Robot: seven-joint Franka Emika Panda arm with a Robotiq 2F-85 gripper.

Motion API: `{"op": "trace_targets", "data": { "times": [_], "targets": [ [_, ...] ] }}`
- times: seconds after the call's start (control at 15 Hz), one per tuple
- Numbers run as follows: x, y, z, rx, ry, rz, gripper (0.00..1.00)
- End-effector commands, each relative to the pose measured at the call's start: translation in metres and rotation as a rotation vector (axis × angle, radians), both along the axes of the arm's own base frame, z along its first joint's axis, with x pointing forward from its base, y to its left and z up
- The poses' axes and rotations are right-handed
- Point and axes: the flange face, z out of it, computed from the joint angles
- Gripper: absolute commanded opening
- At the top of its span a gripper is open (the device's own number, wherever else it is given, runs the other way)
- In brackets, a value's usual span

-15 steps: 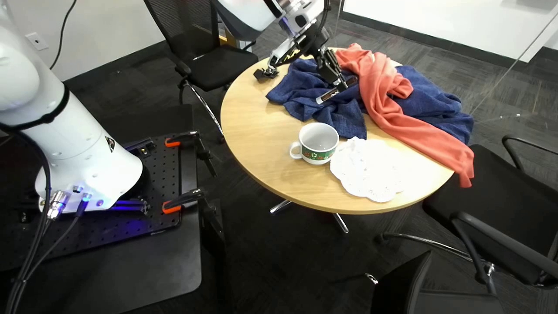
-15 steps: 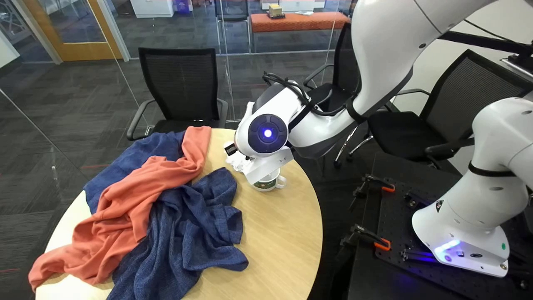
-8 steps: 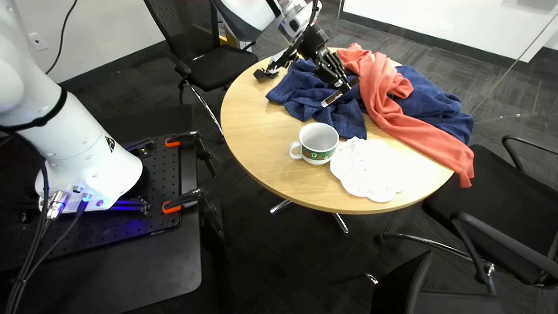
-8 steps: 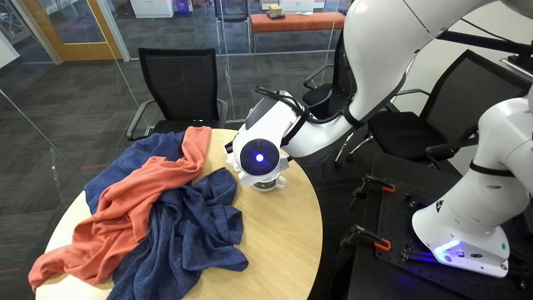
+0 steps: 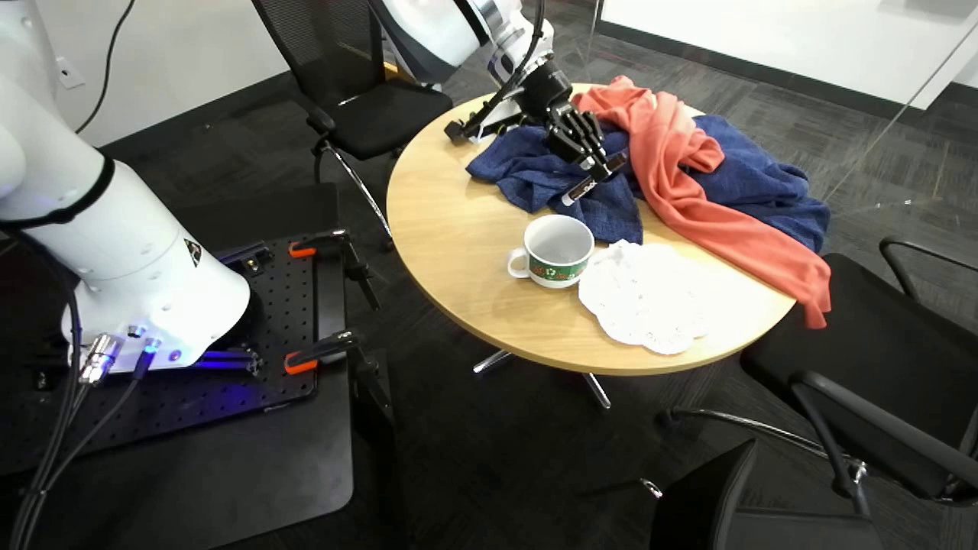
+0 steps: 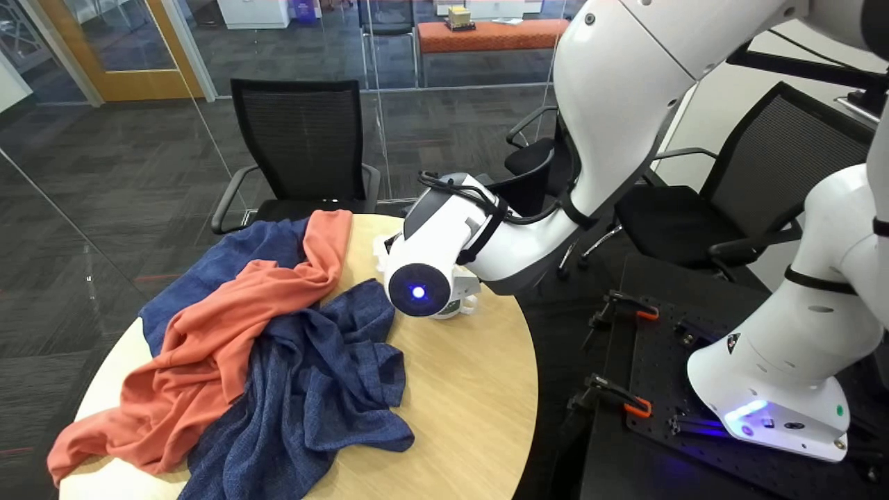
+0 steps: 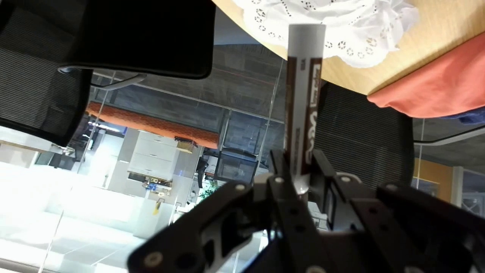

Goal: Remove the black marker from the mug, put the marker back in the mug

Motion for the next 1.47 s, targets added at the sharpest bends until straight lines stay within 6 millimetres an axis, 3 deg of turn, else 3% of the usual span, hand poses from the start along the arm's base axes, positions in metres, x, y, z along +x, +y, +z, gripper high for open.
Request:
{"op": "trace_targets", "data": {
  "times": [0.0,0.8,1.27,1.33,1.4],
  "targets": [
    [0.005,-0.002,-0.011,-0.017,-0.029,-0.066,0.05],
    [-0.006,0.004,-0.069,-0.057,0.013,-0.118,0.05],
    [-0.017,0.013,-0.093,-0.061,0.059,-0.121,0.05],
    [-0.017,0.014,-0.094,-0.064,0.062,-0.123,0.45],
    [-0.018,0.014,-0.094,-0.068,0.063,-0.121,0.47]
  ]
}}
